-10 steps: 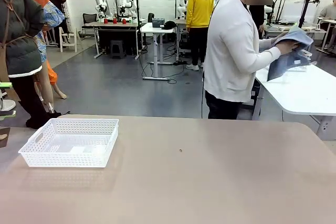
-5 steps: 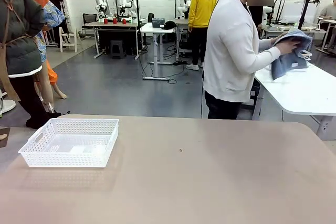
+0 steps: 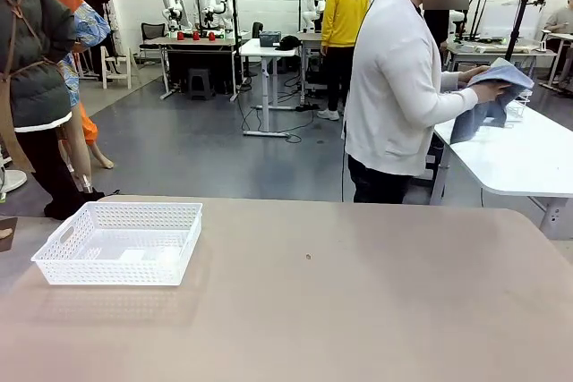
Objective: Clean and organize the cups into the basket.
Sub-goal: Pick up the Organizing basket and move it to the center of the table, then pick up the Reusable plastic cup from the right side of the table and place it inside the Organizing basket.
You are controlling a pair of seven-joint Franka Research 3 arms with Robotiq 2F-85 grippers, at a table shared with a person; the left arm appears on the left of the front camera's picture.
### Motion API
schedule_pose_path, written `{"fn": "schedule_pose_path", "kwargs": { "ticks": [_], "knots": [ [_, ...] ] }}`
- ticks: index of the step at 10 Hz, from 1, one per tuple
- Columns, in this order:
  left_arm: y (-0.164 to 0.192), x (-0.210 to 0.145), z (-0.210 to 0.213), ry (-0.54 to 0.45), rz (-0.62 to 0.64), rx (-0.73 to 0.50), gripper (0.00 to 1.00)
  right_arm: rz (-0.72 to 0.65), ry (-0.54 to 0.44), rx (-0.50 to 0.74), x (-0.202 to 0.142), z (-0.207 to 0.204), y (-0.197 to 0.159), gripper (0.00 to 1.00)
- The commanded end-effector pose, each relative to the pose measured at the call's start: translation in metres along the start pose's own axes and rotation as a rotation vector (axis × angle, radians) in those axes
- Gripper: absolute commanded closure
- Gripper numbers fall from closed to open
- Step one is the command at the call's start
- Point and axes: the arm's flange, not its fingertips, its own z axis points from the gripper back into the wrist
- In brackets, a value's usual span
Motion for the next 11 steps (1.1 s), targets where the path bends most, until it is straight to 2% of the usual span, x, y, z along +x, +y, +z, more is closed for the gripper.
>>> {"fn": "schedule_pose_path", "kwargs": {
  "ticks": [1, 11],
  "knots": [
    [-0.0013, 0.0001, 0.0014, -0.003, -0.005, -0.012, 0.00, 0.000, 0.004, 0.008, 0.0000, 0.0014, 0.0003, 0.00],
    [-0.0013, 0.0001, 0.0014, -0.003, -0.005, -0.012, 0.00, 0.000, 0.004, 0.008, 0.0000, 0.0014, 0.0003, 0.00]
  ]
}}
